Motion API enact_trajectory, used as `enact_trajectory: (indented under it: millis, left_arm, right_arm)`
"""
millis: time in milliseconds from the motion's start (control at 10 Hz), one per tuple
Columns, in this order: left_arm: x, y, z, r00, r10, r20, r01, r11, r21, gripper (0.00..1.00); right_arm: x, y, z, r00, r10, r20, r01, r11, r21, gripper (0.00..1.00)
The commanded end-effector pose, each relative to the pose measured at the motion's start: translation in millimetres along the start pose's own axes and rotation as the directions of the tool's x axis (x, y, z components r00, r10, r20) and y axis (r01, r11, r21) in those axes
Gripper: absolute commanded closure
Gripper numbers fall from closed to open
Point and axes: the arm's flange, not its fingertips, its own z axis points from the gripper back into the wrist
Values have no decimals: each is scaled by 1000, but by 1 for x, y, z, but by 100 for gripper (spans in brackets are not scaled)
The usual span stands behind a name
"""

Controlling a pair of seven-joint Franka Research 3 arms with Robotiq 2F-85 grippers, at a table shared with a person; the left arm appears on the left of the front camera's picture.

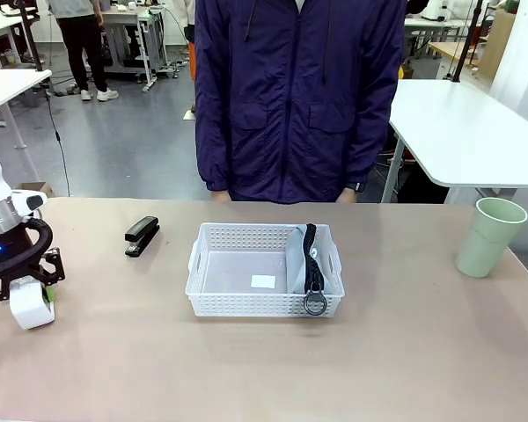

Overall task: Efficiently arrange items inside the basket to fit them all.
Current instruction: Pick up the Digital clock and place it inside the Organizing basket.

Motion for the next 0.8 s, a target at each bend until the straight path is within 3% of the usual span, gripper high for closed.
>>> enact_trajectory:
  millis: [0, 400, 700]
  left_arm:
    - [-10, 3, 11, 1000, -4, -11, 5, 1000, 22, 100]
    - [-48, 0, 142, 987, -160, 19, 161, 977, -139, 100]
    - [-72, 17, 202, 994, -89, 63, 102, 959, -266, 100]
  right_arm:
    - [3, 1, 0, 1000, 28, 14, -28, 1000, 11, 0]
    - [3, 1, 0, 1000, 28, 14, -28, 1000, 11, 0]
    - [3, 1, 0, 1000, 28, 14, -28, 1000, 11, 0]
